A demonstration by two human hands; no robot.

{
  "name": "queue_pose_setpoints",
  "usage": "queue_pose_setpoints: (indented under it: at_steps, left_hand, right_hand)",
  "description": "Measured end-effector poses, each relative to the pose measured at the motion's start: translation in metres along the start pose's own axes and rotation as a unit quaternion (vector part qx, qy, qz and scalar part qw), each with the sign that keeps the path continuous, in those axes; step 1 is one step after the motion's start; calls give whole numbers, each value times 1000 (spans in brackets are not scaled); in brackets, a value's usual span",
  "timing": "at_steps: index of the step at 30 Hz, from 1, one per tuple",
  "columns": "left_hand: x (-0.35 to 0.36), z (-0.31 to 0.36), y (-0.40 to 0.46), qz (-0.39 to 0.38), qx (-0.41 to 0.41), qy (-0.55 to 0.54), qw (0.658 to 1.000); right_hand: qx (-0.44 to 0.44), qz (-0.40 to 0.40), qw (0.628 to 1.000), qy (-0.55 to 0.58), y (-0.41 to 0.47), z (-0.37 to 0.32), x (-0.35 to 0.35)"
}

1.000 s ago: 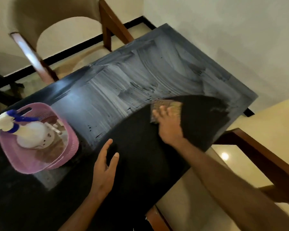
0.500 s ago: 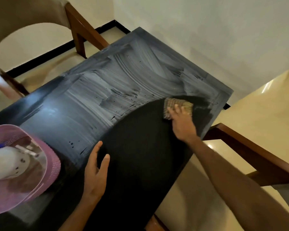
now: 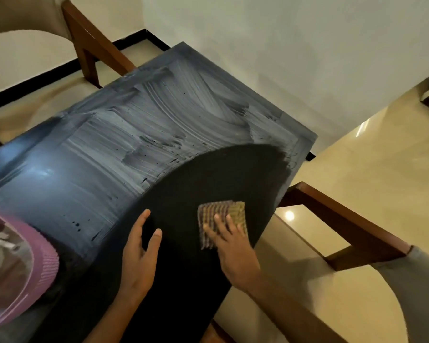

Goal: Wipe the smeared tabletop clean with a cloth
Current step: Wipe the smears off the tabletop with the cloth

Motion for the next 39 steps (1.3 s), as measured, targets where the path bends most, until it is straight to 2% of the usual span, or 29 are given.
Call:
queue_pose_setpoints:
  at_steps: [2,4,7,10,14,17,21,25,28,31,34,36,39]
  left_hand:
    - [9,3,2,-11,1,10,1000]
    - [21,5,5,-17,6,19,1000]
    - [38,8,5,-29,0,25,999]
    - [52,14,5,-45,4,28,999]
    - [65,19,9,-51,18,34,998]
    - [70,23,16,-55,32,40,997]
    - [77,24,24,-64,35,43,996]
    - [88,25,31,-74,44,48,995]
    - [94,29,35,-79,43,50,995]
    - [96,32,36,-75,51,48,995]
    - [94,31,34,-76,57,50,994]
    - [91,28,34,-75,59,55,994]
    - [89,21,33,-77,50,55,994]
  right_hand:
    - [-50,-37,998,9,-22,1,8]
    - [-40,-33,999,-7,-22,26,0]
    - [91,18,995,-36,13,97,-33]
    - [215,77,973,-17,58,184,-82]
    - [304,31,950,65,101,251,-120]
    - [317,55,945,63,102,234,-113]
    - [276,94,956,29,52,158,-75]
    - [206,6,977,60,-11,74,-27]
    - [176,-34,981,75,-30,54,-14]
    - [210,21,976,47,3,96,-37]
    - [273,70,959,12,67,179,-87]
    - [306,60,950,26,108,237,-122]
    - [336,4,940,61,150,304,-153]
Point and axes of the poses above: each hand's wrist, its own y-axis towards the middle knuckle, its own x-axis out of the palm, z = x × y, the point moved 3 cm from there along y, towards the middle knuckle, and after that the axes turned 2 degrees about -x, right-handed, at the moved point
